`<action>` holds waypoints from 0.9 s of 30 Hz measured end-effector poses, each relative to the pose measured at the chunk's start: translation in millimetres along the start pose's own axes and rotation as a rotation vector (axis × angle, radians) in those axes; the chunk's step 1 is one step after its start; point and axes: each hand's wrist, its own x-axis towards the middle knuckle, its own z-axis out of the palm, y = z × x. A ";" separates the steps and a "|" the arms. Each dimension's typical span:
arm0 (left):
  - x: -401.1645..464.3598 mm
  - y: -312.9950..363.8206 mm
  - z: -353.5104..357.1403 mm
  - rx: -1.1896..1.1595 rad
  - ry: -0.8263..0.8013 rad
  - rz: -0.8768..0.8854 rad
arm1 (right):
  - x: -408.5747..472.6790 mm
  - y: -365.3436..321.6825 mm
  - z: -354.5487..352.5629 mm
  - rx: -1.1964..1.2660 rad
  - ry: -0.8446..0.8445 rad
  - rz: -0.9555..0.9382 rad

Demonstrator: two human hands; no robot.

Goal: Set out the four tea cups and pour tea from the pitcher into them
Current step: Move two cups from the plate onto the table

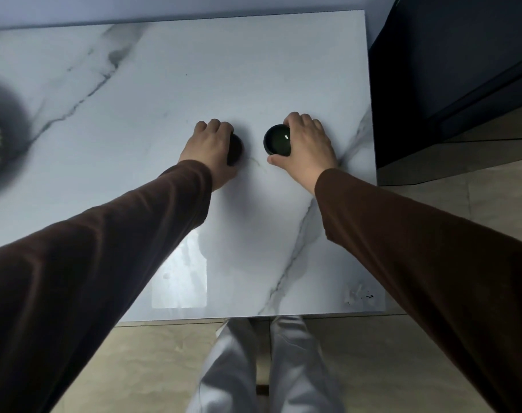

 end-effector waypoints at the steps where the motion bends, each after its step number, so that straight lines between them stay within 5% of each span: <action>1: 0.3 0.7 -0.4 0.008 -0.008 0.001 | 0.3 0.0 0.1 -0.001 0.002 0.004; 12: -52.6 -21.8 -28.9 -0.013 0.028 -0.009 | -31.7 -29.9 -32.5 -0.128 0.076 -0.085; 27: -179.8 -169.9 -75.0 -0.051 0.006 0.025 | -124.7 -216.8 19.3 -0.030 -0.057 -0.108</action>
